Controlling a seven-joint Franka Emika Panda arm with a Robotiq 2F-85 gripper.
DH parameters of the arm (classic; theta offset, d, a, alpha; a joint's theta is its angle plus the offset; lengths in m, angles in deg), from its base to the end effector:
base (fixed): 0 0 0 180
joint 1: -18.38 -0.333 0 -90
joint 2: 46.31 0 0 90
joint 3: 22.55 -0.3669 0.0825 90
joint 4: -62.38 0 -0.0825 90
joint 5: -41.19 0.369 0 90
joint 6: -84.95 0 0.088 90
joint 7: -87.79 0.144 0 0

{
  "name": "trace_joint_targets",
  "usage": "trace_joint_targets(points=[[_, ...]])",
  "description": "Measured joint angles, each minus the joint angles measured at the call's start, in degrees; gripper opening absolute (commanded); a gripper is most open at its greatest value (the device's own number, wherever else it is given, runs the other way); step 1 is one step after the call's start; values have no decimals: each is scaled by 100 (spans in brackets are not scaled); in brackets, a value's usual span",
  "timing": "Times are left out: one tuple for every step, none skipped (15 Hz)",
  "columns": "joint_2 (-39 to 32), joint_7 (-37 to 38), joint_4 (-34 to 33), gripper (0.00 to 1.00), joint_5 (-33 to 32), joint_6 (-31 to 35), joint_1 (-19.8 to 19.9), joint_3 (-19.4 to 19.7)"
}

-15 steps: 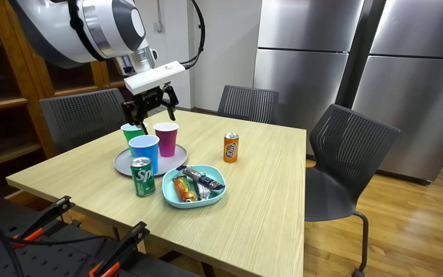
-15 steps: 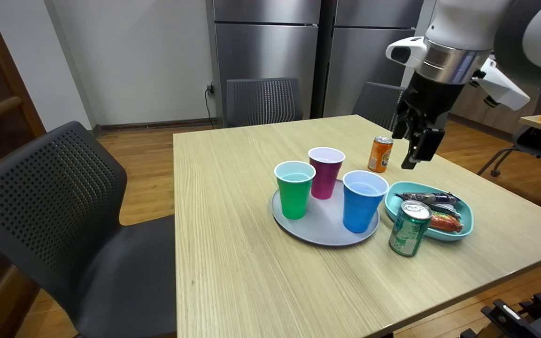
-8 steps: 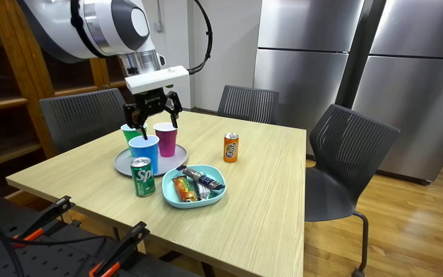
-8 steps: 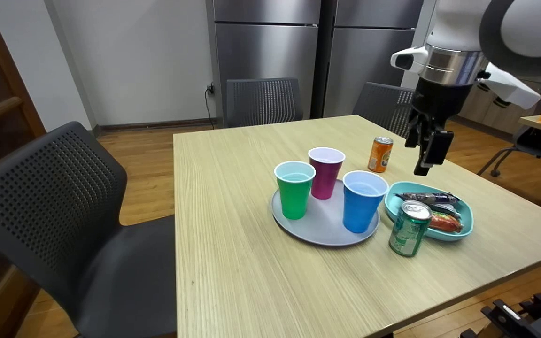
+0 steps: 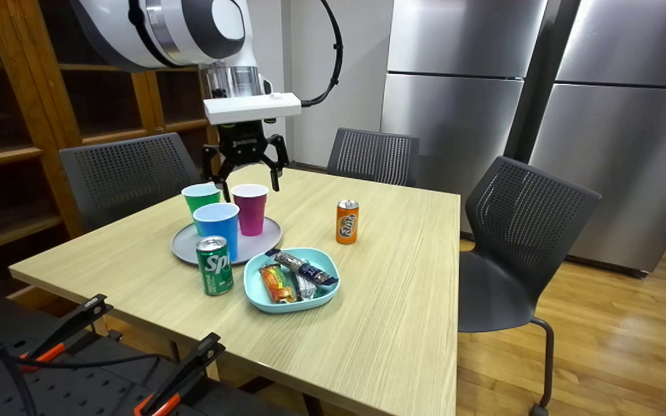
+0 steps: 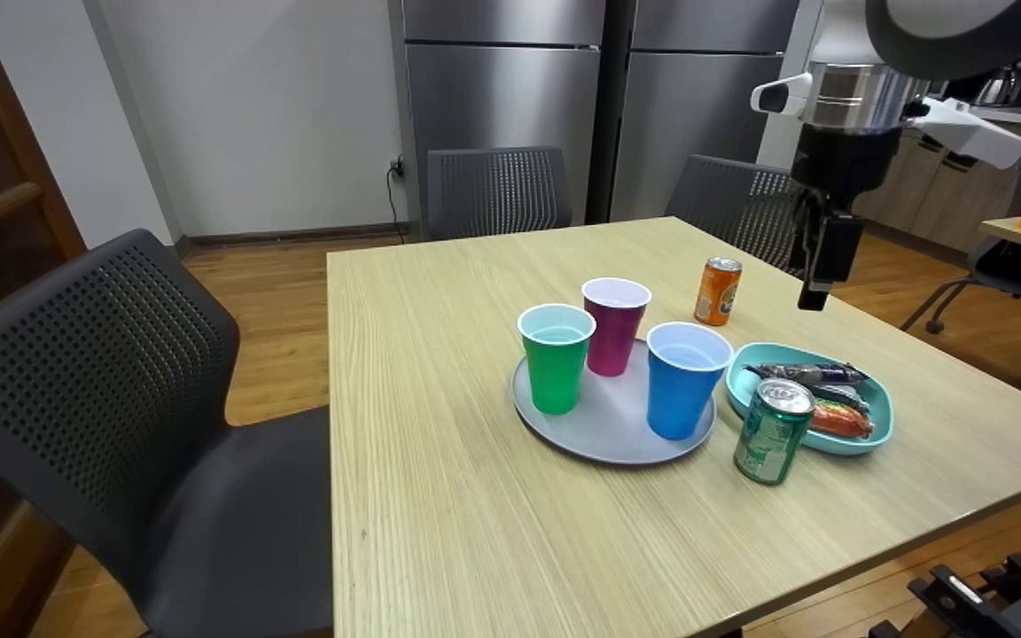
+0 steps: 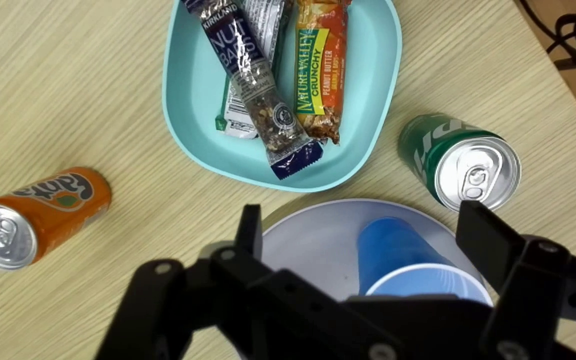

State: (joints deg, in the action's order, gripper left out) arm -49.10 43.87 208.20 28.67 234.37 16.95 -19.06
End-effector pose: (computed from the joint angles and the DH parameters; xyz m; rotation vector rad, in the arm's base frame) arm 0.4526 -0.0159 0.2807 2.7159 1.3426 -0.0489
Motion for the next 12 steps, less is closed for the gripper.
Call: trace_joint_targets(points=[[0,-23,-51,100,63,-55,46,1],[1,-32,-90,100,93,-86,86,3],[1,-50,-118,100,95,-91,124,5],[2,-78,-133,100,95,-91,157,6],[2,-100,-138,100,96,-91,173,6],[2,-110,-138,100,96,-91,180,6],[2,-113,-138,100,96,-91,181,6],[2,-114,-138,100,96,-91,181,6],[2,-115,-138,100,96,-91,181,6],[2,-115,-138,100,96,-91,181,6],[2,-116,-138,100,96,-91,181,6],[1,-116,-138,100,96,-91,181,6]])
